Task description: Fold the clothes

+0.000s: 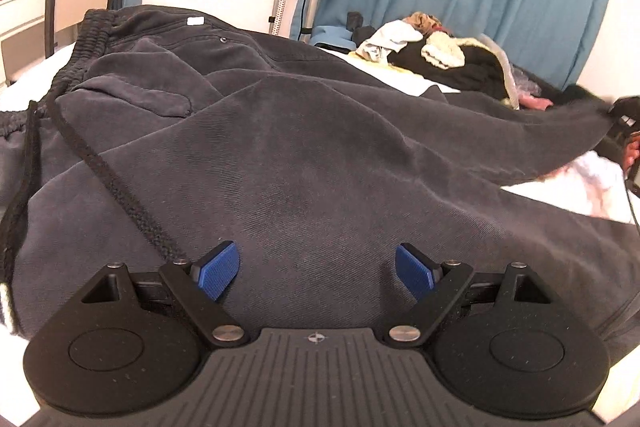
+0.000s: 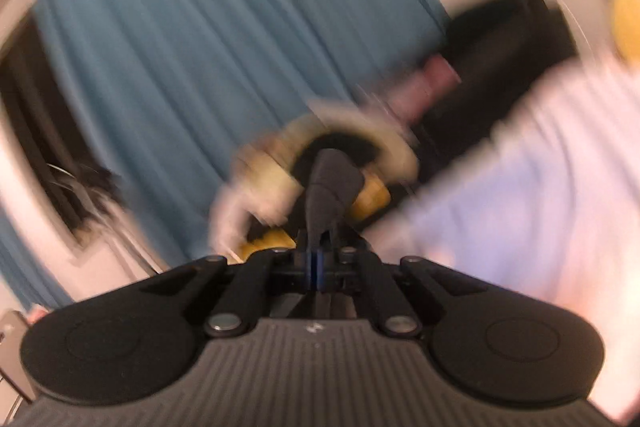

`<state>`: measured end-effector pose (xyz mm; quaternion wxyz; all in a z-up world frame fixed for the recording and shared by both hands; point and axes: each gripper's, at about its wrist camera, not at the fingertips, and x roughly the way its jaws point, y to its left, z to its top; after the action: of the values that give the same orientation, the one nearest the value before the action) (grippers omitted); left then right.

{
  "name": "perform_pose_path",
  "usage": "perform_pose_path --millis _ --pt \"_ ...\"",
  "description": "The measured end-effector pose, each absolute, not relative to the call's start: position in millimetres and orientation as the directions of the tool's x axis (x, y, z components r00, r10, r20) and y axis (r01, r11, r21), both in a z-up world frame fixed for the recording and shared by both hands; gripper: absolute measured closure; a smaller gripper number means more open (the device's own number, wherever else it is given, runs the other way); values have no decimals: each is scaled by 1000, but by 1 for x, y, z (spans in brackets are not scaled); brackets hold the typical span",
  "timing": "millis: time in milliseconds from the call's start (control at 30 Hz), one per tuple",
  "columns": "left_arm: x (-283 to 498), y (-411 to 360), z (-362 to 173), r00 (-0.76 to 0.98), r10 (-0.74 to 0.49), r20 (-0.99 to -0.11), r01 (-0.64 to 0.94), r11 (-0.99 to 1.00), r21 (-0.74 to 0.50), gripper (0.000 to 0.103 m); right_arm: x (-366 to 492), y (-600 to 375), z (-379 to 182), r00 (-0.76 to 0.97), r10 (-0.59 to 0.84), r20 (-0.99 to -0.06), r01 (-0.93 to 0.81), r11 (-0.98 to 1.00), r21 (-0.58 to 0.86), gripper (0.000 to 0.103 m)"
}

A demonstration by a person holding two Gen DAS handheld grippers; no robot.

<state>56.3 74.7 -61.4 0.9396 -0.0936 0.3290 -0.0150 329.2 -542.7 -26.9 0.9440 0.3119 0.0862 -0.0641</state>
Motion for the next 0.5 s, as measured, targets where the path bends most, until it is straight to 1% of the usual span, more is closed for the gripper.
perform_pose_path --millis 33,100,133,167,200,267,300,333,400,433,467,500 --pt "54 77 -59 786 -96 -611 -33 980 -197 15 314 -540 -19 983 -93 -161 169 804 570 100" --pt "50 80 -55 794 -106 -598 -32 976 -216 15 281 -546 -30 964 -189 -189 266 750 606 99" --pt "47 81 -53 800 -108 -591 -32 975 -222 15 268 -550 -45 941 -235 -242 336 715 614 99" --pt "44 83 -51 803 -109 -586 -34 973 -227 15 257 -556 -67 905 -264 -334 421 669 613 99" --pt "42 84 -49 805 -112 -583 -36 971 -236 15 248 -564 -91 870 -256 -423 484 614 624 99" --pt "38 87 -47 806 -121 -579 -34 968 -250 15 230 -580 -146 812 -191 -552 563 509 651 99" --pt "37 88 -47 806 -122 -579 -37 966 -255 15 222 -584 -159 836 -163 -525 525 519 675 102" --pt "36 88 -47 806 -123 -579 -39 965 -259 15 219 -587 -159 850 -153 -504 496 557 667 101" --pt "36 89 -47 803 -125 -582 -44 962 -268 15 221 -581 -144 843 -170 -510 487 645 590 98" --pt "36 88 -45 806 -122 -579 -46 962 -267 15 221 -578 -138 842 -183 -508 483 674 558 98" --pt "36 88 -44 810 -118 -575 -48 963 -266 15 216 -576 -134 850 -197 -488 478 677 559 98" --pt "36 88 -43 812 -114 -572 -52 963 -265 15 207 -574 -130 868 -218 -447 466 667 581 98"
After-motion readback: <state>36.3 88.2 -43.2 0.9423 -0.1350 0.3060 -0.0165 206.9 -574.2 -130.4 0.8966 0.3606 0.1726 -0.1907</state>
